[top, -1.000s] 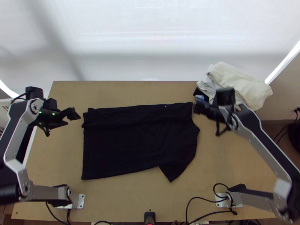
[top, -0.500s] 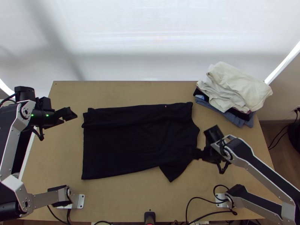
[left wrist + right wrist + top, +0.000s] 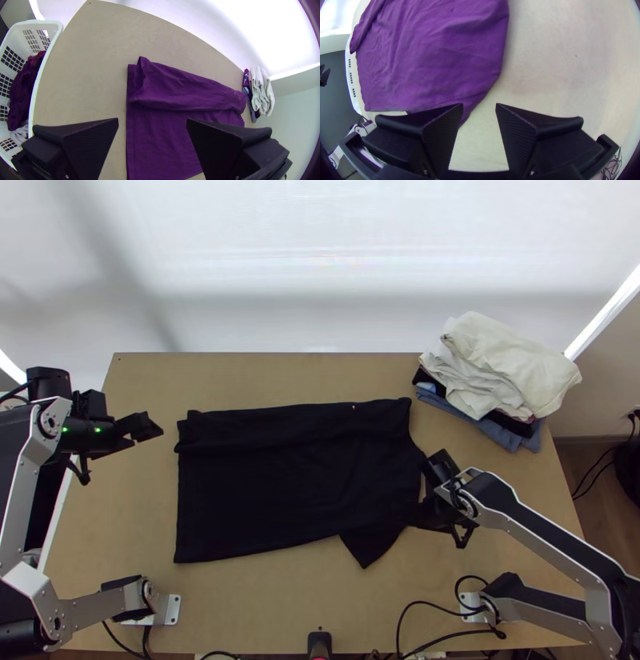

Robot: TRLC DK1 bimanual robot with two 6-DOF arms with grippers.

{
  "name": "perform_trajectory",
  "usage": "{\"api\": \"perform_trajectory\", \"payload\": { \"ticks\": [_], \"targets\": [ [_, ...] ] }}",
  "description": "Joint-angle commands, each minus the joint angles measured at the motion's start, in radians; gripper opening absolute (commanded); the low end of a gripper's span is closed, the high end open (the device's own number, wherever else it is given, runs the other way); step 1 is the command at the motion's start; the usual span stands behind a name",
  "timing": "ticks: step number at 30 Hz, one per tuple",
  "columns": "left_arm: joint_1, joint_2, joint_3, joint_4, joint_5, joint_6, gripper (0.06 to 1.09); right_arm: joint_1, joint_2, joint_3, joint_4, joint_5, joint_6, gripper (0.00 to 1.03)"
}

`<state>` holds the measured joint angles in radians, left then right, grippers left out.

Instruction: Fold the t-shirt

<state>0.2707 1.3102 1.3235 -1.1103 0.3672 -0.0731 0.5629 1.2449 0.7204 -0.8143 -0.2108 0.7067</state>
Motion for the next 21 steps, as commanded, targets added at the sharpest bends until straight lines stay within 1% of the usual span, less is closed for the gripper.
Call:
{"api": "perform_trajectory", "payload": {
  "ticks": [1, 3, 6, 7, 8, 9, 10, 11, 12, 14, 16, 18, 21],
  "targets": [
    [0.007, -0.031, -0.009, -0.025, 0.010, 0.029, 1.05, 0.012, 0.036, -0.019, 0.026, -0.007, 0.020, 0.48],
    [-0.001, -0.032, -0.010, -0.059, 0.010, 0.056, 1.05, 0.012, 0.060, -0.019, 0.041, -0.007, 0.020, 0.48],
    [-0.030, -0.034, -0.017, -0.171, 0.010, 0.156, 1.05, 0.012, 0.085, -0.024, 0.055, -0.007, 0.020, 0.48],
    [-0.048, -0.034, -0.026, -0.227, 0.009, 0.210, 1.05, 0.012, 0.088, -0.022, 0.058, -0.007, 0.019, 0.43],
    [-0.062, -0.035, -0.037, -0.278, 0.007, 0.257, 1.05, 0.012, 0.088, -0.024, 0.072, -0.007, 0.017, 0.36],
    [-0.076, -0.043, -0.055, -0.296, 0.004, 0.279, 1.05, 0.012, 0.088, -0.024, 0.087, -0.007, 0.017, 0.30],
    [-0.099, -0.055, -0.083, -0.298, -0.011, 0.299, 1.05, 0.012, 0.088, -0.024, 0.093, -0.007, 0.014, 0.27],
    [-0.122, -0.062, -0.112, -0.298, -0.045, 0.322, 1.05, 0.014, 0.088, -0.026, 0.098, -0.007, 0.010, 0.27],
    [-0.146, -0.062, -0.136, -0.301, -0.080, 0.325, 1.05, 0.015, 0.088, -0.026, 0.106, -0.007, 0.010, 0.24],
    [-0.219, -0.052, -0.195, -0.313, -0.171, 0.335, 1.05, 0.017, 0.085, -0.022, 0.122, -0.007, -0.004, 0.03],
    [-0.260, -0.034, -0.267, -0.319, -0.240, 0.348, 1.05, 0.020, 0.079, -0.022, 0.133, -0.007, -0.007, 0.03],
    [-0.330, -0.022, -0.319, -0.321, -0.303, 0.334, 1.05, 0.022, 0.073, -0.018, 0.133, -0.007, -0.009, 0.03],
    [-0.390, 0.000, -0.385, -0.329, -0.327, 0.332, 1.05, 0.022, 0.067, -0.013, 0.133, -0.007, -0.009, 0.03]
  ]
}}
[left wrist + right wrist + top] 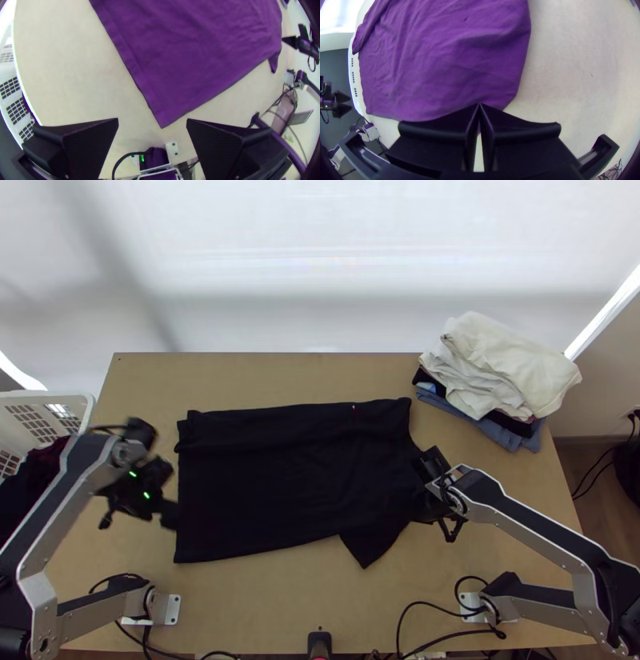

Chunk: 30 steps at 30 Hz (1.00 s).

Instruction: Fold the t-shirt

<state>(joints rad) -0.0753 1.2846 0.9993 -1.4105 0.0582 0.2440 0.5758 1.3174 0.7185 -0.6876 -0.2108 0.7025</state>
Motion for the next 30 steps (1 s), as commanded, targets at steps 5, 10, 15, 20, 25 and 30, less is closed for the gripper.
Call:
{"api": "perform_trajectory", "payload": {
  "ticks": [5, 10, 15, 20, 25, 30],
  "targets": [
    [-0.089, 0.090, -0.139, 0.007, -0.018, 0.006, 1.04, 0.004, -0.010, -0.007, 0.007, -0.006, -0.008, 0.03],
    [-0.152, 0.133, -0.191, 0.025, -0.018, -0.003, 1.03, 0.004, -0.012, -0.004, 0.007, -0.006, -0.014, 0.03],
    [-0.192, 0.163, -0.208, 0.081, -0.017, -0.025, 0.86, 0.002, -0.012, -0.002, 0.007, -0.007, -0.012, 0.03],
    [-0.228, 0.191, -0.238, 0.093, -0.018, -0.028, 0.86, 0.002, -0.021, 0.002, 0.007, -0.007, -0.012, 0.03],
    [-0.242, 0.208, -0.260, 0.137, -0.018, -0.031, 0.57, -0.002, -0.032, 0.010, 0.007, -0.006, -0.014, 0.03],
    [-0.244, 0.225, -0.263, 0.162, -0.020, -0.034, 0.26, -0.005, -0.049, 0.009, 0.005, -0.006, -0.015, 0.03]
  ]
}}
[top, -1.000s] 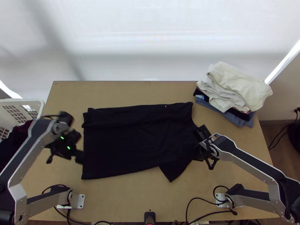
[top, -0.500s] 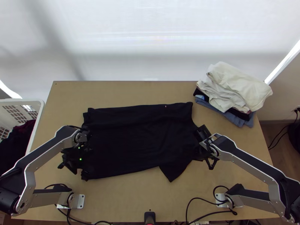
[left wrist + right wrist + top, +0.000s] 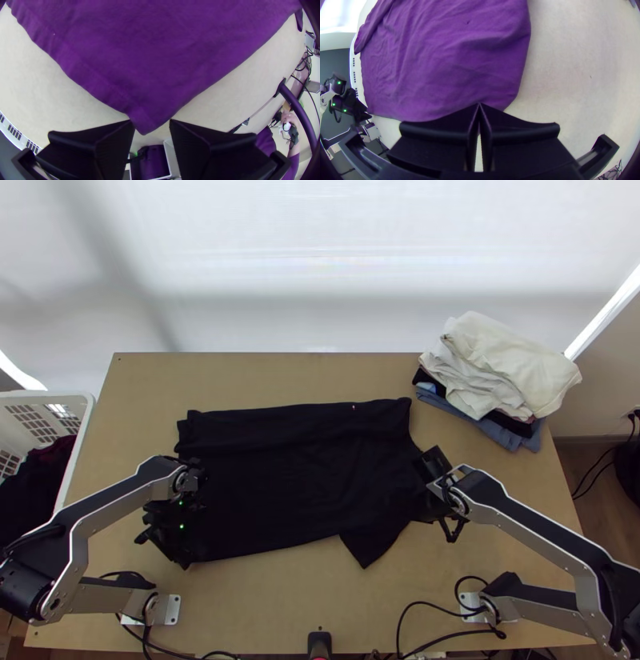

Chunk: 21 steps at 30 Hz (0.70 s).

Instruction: Fold the t-shirt

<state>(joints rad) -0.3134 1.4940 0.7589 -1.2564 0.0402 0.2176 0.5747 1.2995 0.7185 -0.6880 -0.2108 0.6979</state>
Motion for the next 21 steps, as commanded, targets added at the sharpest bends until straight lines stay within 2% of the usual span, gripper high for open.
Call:
{"api": "perform_trajectory", "payload": {
  "ticks": [1, 4, 12, 19, 20, 21],
  "targets": [
    [0.000, 0.015, -0.018, 0.037, 0.000, -0.009, 0.09, -0.010, -0.042, 0.010, 0.002, -0.006, -0.012, 0.03],
    [0.042, 0.014, -0.010, 0.051, -0.002, 0.008, 0.10, -0.035, -0.095, 0.009, -0.004, -0.006, -0.040, 0.03],
    [0.215, -0.003, 0.066, 0.032, -0.002, 0.075, 0.10, -0.187, -0.183, -0.028, -0.019, -0.004, -0.210, 0.03],
    [0.255, -0.021, 0.132, 0.029, 0.001, 0.072, 0.10, -0.168, -0.206, 0.006, -0.070, -0.007, -0.209, 0.03],
    [0.254, -0.024, 0.131, 0.025, 0.000, 0.074, 0.10, -0.153, -0.204, 0.006, -0.085, -0.007, -0.199, 0.06],
    [0.252, -0.026, 0.128, 0.025, 0.000, 0.074, 0.10, -0.138, -0.201, 0.006, -0.104, -0.010, -0.187, 0.14]
  ]
}}
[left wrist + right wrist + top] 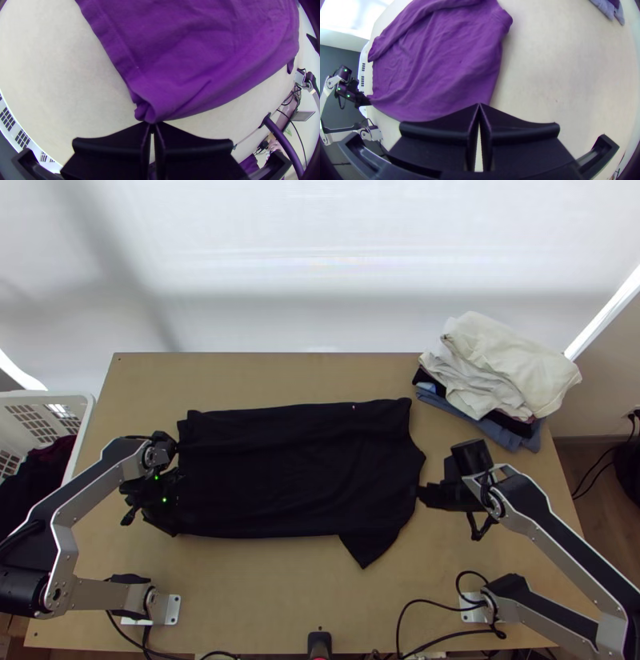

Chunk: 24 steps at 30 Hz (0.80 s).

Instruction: Fold the t-shirt

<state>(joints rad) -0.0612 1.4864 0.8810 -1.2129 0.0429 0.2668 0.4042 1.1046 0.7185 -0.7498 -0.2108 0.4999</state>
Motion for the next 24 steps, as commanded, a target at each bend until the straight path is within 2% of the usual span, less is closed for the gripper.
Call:
{"api": "perform_trajectory", "payload": {
  "ticks": [1, 2, 3, 8, 15, 21, 22, 23, 24],
  "targets": [
    [0.001, -0.018, 0.004, -0.019, -0.003, 0.025, 0.10, 0.059, 0.001, 0.002, -0.063, -0.015, 0.031, 0.26],
    [0.004, -0.018, 0.003, -0.019, -0.003, 0.025, 0.10, 0.081, 0.008, -0.004, -0.082, -0.016, 0.043, 0.37],
    [0.004, -0.018, -0.001, -0.019, -0.003, 0.025, 0.10, 0.094, 0.011, -0.013, -0.082, -0.016, 0.055, 0.40],
    [0.003, -0.023, -0.011, -0.019, -0.003, 0.026, 0.10, 0.136, 0.061, -0.019, -0.075, -0.018, 0.114, 0.40],
    [0.004, -0.037, -0.008, -0.027, -0.003, 0.026, 0.10, 0.159, 0.153, -0.024, -0.059, -0.025, 0.124, 0.40],
    [0.004, -0.038, -0.002, -0.033, -0.003, 0.026, 0.10, 0.177, 0.230, -0.027, 0.013, -0.030, 0.141, 0.40],
    [0.006, -0.038, -0.001, -0.033, -0.003, 0.026, 0.10, 0.180, 0.242, -0.028, 0.027, -0.030, 0.143, 0.39],
    [0.006, -0.038, 0.003, -0.034, -0.003, 0.026, 0.10, 0.180, 0.250, -0.033, 0.044, -0.030, 0.143, 0.35],
    [0.006, -0.041, 0.004, -0.037, -0.003, 0.026, 0.10, 0.180, 0.253, -0.036, 0.058, -0.030, 0.143, 0.22]
  ]
}}
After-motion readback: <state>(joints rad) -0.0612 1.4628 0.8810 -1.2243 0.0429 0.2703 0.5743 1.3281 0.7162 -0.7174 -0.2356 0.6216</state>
